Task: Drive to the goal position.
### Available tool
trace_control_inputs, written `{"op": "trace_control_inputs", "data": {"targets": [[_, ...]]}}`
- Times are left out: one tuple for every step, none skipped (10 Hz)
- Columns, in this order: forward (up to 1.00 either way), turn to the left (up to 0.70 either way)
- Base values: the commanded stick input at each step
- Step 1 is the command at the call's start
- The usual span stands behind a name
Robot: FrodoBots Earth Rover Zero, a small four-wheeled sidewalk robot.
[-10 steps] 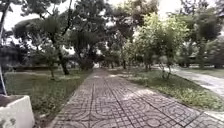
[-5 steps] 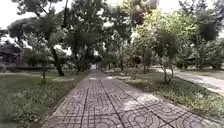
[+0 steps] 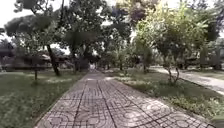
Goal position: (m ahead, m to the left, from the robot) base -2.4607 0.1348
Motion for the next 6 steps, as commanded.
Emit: {"op": "trace_control_inputs", "data": {"targets": [[0.7,0.0],[0.7,0.19],[0.7,0.27],[0.7,0.27],[0.7,0.27],[0.7,0.27]]}}
